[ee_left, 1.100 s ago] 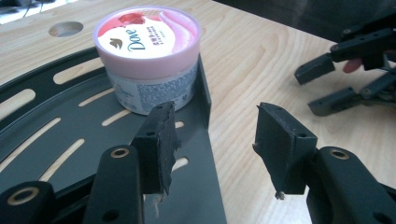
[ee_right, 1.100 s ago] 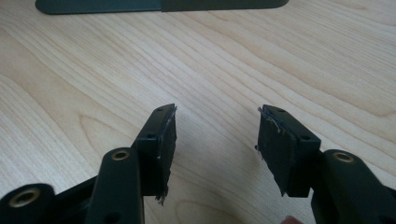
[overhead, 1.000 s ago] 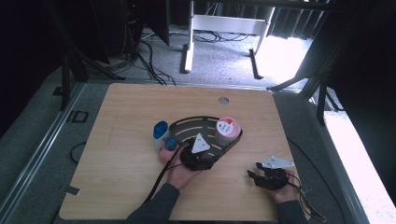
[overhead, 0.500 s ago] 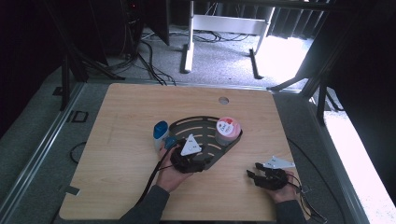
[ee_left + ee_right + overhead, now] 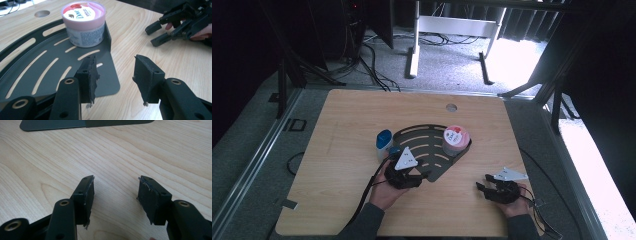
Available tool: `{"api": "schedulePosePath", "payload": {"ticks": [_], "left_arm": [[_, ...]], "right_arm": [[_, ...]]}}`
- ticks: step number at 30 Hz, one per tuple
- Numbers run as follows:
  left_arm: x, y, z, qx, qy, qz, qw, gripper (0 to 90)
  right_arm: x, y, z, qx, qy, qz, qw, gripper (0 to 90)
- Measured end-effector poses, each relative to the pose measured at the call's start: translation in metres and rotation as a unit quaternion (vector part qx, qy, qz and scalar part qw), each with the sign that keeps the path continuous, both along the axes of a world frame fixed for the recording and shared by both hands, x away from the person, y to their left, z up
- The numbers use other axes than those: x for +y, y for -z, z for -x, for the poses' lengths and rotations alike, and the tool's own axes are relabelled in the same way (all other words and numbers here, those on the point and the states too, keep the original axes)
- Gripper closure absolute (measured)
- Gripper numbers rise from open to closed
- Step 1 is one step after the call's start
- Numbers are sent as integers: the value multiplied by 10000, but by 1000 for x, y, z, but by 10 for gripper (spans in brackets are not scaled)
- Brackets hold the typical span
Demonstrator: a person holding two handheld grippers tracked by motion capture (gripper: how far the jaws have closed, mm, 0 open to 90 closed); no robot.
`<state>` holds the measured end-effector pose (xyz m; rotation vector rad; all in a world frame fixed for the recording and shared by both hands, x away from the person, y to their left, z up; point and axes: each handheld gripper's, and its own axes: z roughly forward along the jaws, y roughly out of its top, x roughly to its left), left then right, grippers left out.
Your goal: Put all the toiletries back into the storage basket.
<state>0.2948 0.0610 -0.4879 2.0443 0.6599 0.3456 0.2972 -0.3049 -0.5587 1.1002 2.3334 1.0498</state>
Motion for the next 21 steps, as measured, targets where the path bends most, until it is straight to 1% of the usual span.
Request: {"api": "schedulePosePath", "payload": {"ticks": [3, 5, 11, 13, 18, 21], "left_arm": [[5, 0, 3, 31, -19, 50, 10000, 550], [8, 1, 4, 36, -22, 16, 10000, 555], [17, 0, 8, 46, -36, 35, 10000, 566], [21, 0, 9, 54, -66, 20, 10000, 567], [31, 0, 13, 66, -157, 59, 9998, 577], [37, -1, 15, 39, -207, 48, 9998, 585]], "right_arm": [[0, 0, 0, 2, -7, -2, 10000, 460], [0, 0, 0, 2, -8, -1, 10000, 460], [0, 0, 0, 9, -10, 1, 10000, 457], [0, 0, 0, 8, -11, 1, 10000, 457], [0, 0, 0, 4, -14, 1, 10000, 455], [0, 0, 0, 5, -16, 1, 10000, 454]]}}
